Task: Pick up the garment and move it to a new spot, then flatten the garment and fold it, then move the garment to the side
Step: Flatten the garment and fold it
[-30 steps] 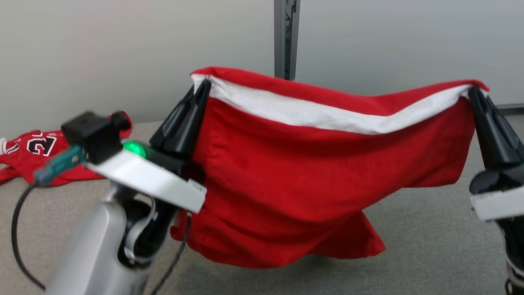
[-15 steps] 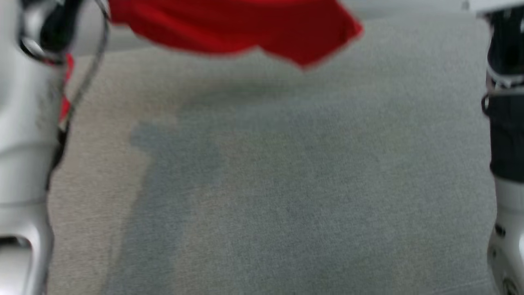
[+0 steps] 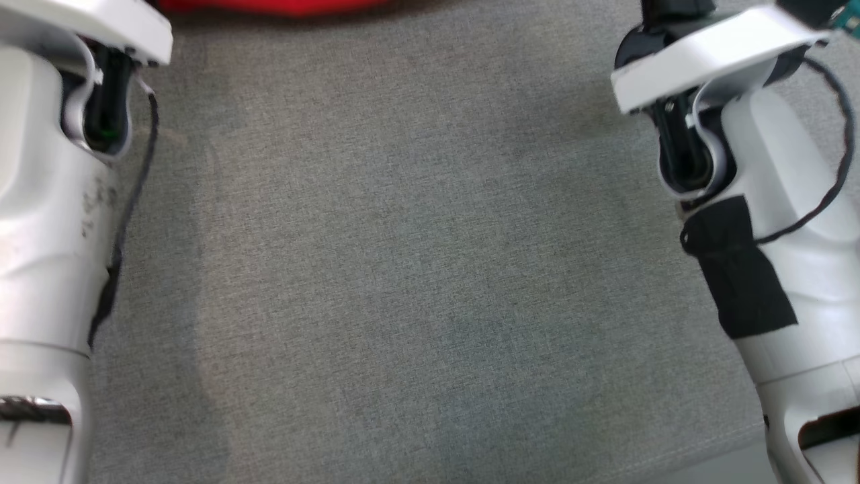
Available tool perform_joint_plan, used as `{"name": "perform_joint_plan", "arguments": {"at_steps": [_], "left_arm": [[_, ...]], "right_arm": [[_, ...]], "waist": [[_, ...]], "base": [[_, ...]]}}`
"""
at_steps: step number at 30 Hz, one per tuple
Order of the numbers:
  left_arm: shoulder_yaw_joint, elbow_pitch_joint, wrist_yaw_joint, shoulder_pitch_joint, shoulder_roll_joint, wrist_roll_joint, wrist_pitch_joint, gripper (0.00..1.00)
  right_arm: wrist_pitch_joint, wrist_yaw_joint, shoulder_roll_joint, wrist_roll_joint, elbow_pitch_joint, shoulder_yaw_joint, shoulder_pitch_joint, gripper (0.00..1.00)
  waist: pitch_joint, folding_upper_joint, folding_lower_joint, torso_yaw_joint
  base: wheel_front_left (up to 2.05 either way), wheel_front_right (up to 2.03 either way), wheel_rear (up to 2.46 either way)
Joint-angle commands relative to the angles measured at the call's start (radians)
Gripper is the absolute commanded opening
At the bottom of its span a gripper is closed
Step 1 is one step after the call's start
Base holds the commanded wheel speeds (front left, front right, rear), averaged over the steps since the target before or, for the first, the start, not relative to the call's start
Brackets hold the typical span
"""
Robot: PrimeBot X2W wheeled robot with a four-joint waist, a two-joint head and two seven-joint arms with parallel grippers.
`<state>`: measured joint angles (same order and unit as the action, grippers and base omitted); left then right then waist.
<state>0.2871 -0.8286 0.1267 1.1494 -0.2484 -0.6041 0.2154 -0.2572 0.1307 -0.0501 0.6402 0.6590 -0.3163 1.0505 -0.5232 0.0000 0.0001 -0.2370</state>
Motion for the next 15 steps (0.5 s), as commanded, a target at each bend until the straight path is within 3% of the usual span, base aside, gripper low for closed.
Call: {"name": "perform_joint_plan", "arguments": {"at_steps": [1, 9, 15], "left_arm": [[0.002, 0.018, 0.004, -0.024, 0.001, -0.042, 0.019, 0.00], [0.067, 0.196, 0.003, -0.237, -0.033, -0.157, 0.050, 0.00], [0.006, 0.388, 0.003, -0.408, -0.014, -0.102, 0.050, 0.00]], "right_arm": [[-0.010, 0.000, -0.015, 0.012, -0.006, -0.004, -0.026, 0.00], [-0.009, 0.000, -0.068, 0.004, -0.161, 0.022, -0.199, 0.00], [-0.009, 0.000, -0.086, -0.007, -0.284, 0.070, -0.352, 0.00]], "waist": [[-0.004, 0.0000, -0.0001, 0.003], [0.027, 0.0000, -0.0001, 0.040], [0.072, 0.0000, -0.0001, 0.064]], "base": [[0.00, 0.00, 0.00], [0.00, 0.00, 0.00], [0.00, 0.00, 0.00]]}}
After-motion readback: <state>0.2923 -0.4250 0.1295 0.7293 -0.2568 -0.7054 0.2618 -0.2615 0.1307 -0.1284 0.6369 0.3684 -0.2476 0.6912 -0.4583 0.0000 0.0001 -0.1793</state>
